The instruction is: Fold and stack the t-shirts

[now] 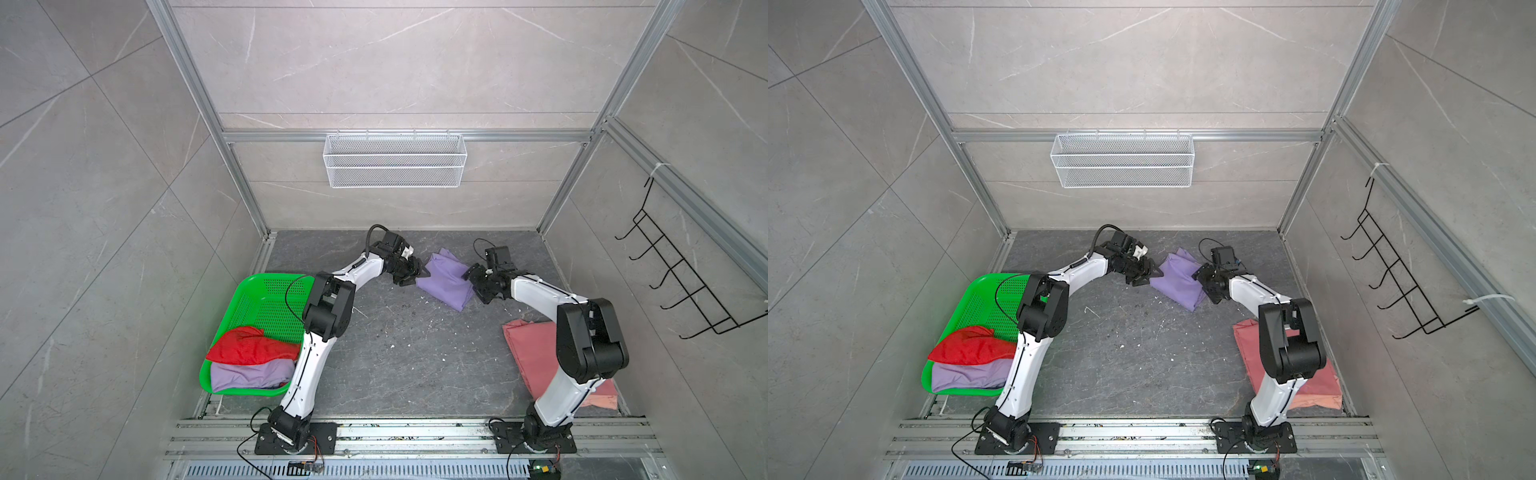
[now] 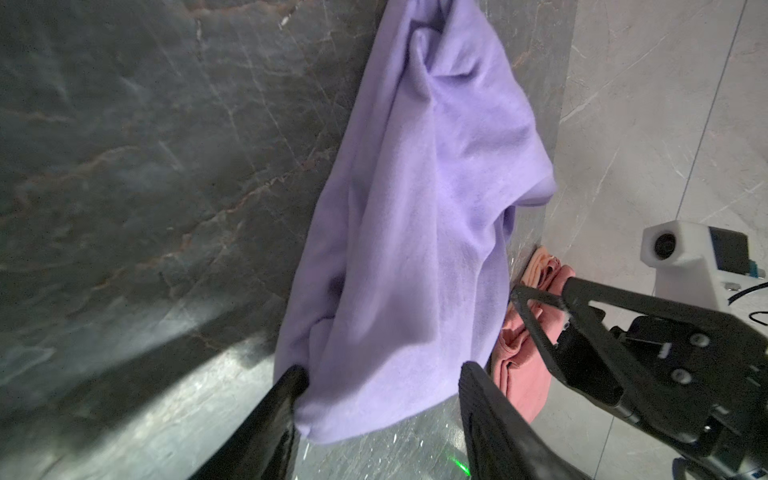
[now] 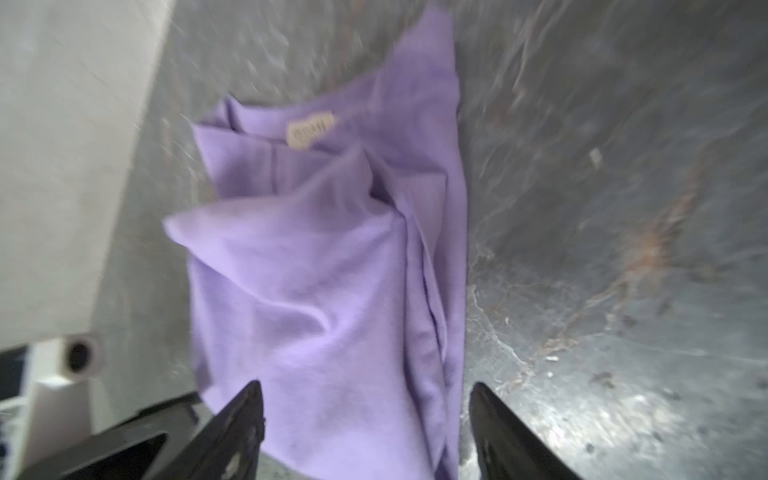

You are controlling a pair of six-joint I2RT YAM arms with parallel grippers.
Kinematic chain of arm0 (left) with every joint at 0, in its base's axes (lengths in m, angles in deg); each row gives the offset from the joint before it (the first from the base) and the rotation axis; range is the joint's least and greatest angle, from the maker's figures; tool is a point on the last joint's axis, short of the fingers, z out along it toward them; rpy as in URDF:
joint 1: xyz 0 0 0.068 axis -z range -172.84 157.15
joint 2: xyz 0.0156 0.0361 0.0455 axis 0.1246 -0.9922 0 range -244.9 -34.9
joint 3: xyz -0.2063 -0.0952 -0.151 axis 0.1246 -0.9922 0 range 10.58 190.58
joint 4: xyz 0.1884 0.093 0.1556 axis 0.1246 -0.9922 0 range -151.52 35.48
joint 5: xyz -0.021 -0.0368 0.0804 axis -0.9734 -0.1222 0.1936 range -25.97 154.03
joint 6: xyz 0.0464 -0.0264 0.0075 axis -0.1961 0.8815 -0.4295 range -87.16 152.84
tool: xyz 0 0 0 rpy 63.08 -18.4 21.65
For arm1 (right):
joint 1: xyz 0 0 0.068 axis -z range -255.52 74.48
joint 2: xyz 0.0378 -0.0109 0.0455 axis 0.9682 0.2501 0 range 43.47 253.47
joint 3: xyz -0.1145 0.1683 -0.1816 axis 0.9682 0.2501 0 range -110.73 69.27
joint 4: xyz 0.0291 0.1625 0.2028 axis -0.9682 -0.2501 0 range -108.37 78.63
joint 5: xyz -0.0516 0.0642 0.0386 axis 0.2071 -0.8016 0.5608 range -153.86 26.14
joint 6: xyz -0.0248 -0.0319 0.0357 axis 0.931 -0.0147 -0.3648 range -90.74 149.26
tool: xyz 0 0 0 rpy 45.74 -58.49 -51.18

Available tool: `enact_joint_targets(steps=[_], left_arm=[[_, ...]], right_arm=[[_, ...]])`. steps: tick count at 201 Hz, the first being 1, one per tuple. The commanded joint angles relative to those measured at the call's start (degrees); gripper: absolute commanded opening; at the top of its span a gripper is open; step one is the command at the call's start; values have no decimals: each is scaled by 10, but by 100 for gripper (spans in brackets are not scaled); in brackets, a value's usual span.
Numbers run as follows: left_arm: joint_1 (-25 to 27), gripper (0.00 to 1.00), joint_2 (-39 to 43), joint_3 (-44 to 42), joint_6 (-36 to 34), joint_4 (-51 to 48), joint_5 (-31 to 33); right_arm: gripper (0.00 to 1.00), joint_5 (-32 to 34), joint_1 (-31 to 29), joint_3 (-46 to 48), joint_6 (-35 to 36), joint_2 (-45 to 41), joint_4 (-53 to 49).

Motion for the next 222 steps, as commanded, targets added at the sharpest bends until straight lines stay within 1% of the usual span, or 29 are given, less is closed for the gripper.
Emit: enact_joint_targets(steps=[1,6,15,21,35,51,56,64,77,97,111,116,122,139,148,167,177,200,210,222], left_arm=[[3,49,-15,16,-11,-17,11],[4,44,-15,14,-11,-18,11],[5,30,-13,5,-11,-16,14],[7,24,-8,-3,-11,-15,14],[13,12,10,-34,-9,-5,21],[18,3,43,-83,4,19,7],[19,2,50,-103,10,30,-2],[20,1,83,-138,22,45,-14],[24,0,126,-204,31,60,-22],[34,0,203,-303,44,47,-11],[43,0,259,-371,65,37,-8],[48,1,277,-394,74,36,-10],[54,6,299,-419,82,33,-10],[70,27,358,-468,91,13,19],[72,36,388,-480,91,-4,42],[69,48,436,-476,74,-45,103],[66,51,448,-461,59,-68,127],[55,52,443,-423,25,-103,171],[50,52,436,-414,17,-99,187],[41,52,422,-408,15,-87,190]], right_arm=[[75,-24,-13,-9,37,35,-12],[73,-28,-15,-14,40,41,-12],[71,-37,-16,-19,51,51,-9],[69,-44,-18,-21,61,55,-5],[65,-59,-22,-25,81,65,-2],[61,-91,-28,-26,106,74,6],[60,-101,-30,-26,113,77,7],[59,-116,-35,-24,124,80,9],[56,-138,-46,-16,141,78,8],[54,-159,-68,9,169,59,-3],[53,-168,-82,44,178,30,-7],[53,-170,-84,57,178,19,-8],[55,-172,-88,76,178,4,-9],[59,-171,-88,123,174,-45,-10],[63,-162,-88,135,177,-70,-19],[67,-149,-88,132,190,-113,-38],[69,-147,-88,120,199,-124,-44],[69,-108,-88,73,224,-129,-68],[69,-89,-88,56,235,-121,-66],[69,-84,-87,28,250,-101,-72]])
